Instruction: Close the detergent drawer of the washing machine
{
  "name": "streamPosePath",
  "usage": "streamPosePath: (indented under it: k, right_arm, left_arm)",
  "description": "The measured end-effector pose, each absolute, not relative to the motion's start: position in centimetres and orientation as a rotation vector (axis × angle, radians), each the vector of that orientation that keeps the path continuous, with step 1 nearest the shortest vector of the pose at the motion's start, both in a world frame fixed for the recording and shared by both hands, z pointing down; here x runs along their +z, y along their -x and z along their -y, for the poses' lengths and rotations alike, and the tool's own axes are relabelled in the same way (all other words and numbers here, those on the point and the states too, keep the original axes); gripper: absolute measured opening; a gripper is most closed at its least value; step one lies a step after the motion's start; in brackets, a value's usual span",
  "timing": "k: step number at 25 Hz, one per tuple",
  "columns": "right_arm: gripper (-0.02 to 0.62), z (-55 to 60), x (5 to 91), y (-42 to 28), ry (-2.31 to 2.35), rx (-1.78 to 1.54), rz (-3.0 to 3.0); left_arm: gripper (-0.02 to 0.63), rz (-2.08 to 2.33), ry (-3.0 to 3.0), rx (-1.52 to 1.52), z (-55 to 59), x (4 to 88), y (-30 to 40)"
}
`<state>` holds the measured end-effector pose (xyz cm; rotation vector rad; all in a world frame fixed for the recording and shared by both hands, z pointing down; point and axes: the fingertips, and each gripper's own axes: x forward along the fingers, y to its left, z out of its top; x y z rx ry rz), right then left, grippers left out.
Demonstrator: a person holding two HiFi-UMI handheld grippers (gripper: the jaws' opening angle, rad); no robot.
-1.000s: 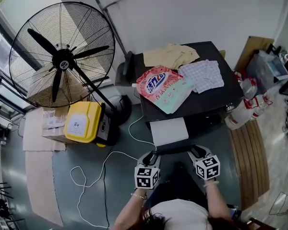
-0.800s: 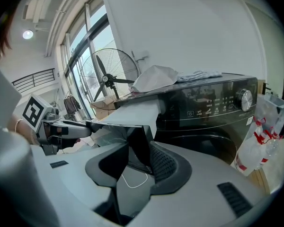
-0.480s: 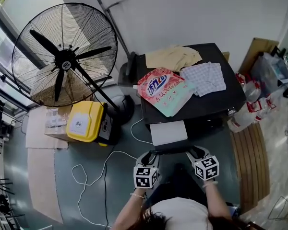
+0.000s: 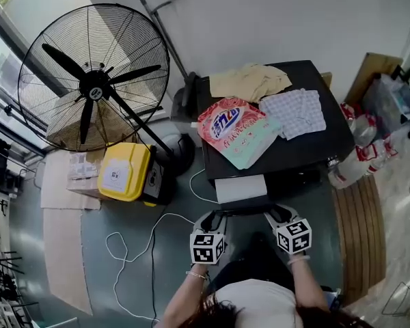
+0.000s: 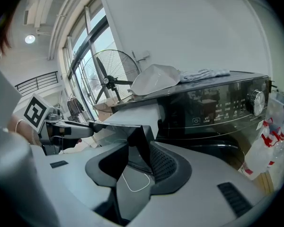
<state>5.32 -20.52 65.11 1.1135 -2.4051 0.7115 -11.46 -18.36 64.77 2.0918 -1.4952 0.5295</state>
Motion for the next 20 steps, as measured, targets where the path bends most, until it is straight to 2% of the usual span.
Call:
streamPosePath:
  k: [20]
  right_arm:
    - [0.163, 24.3, 64.9, -4.5, -1.156, 0.724, 2.429]
  left_arm:
    - [0.146, 1.510, -2.057, 0.539, 22.1, 64.6, 12.4]
